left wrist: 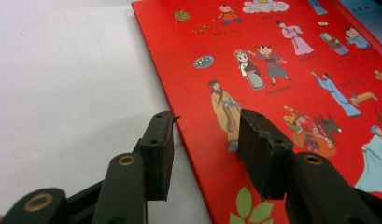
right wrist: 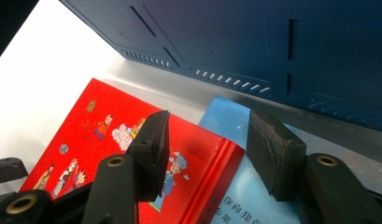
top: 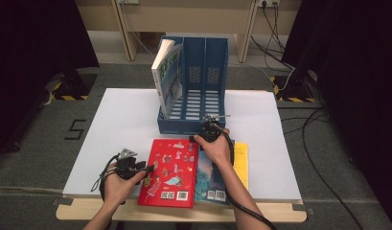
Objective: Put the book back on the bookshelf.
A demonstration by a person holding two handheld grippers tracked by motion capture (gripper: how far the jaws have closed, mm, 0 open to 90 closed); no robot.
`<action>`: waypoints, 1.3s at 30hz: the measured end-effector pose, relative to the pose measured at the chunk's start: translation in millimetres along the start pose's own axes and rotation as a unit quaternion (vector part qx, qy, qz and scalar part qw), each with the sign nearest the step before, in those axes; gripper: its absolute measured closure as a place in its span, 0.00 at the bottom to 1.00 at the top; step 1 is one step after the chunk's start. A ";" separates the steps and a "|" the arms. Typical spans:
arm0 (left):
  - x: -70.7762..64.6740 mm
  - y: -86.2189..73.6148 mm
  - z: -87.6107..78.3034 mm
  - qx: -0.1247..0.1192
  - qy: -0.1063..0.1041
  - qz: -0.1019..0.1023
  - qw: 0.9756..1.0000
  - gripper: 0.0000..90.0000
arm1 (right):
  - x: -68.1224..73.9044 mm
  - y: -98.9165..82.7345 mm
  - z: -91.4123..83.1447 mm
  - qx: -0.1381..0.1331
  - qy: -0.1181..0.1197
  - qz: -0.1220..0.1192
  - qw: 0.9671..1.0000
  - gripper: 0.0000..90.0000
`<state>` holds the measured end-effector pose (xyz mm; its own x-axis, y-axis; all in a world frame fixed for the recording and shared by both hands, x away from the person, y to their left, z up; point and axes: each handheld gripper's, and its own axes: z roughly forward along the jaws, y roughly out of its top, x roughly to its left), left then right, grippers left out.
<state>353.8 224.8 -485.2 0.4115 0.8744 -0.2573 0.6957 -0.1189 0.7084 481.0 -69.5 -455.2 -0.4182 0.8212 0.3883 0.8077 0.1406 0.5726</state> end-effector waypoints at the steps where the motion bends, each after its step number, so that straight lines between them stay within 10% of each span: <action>1: -0.4 -0.4 -0.5 0.001 -0.001 -0.001 1.000 0.60 | 0.1 0.1 0.0 0.000 0.000 0.001 1.000 0.55; 39: -4.1 -6.5 -2.3 0.005 -0.017 -0.038 0.999 0.65 | -8.3 -5.7 -4.9 -0.023 0.034 0.063 0.997 0.58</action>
<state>346.2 223.1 -487.2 0.3770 0.8642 -0.3331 0.7315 -0.0572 0.6794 477.9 -79.8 -458.2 -0.3433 0.7908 0.5067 0.8361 0.0115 0.5485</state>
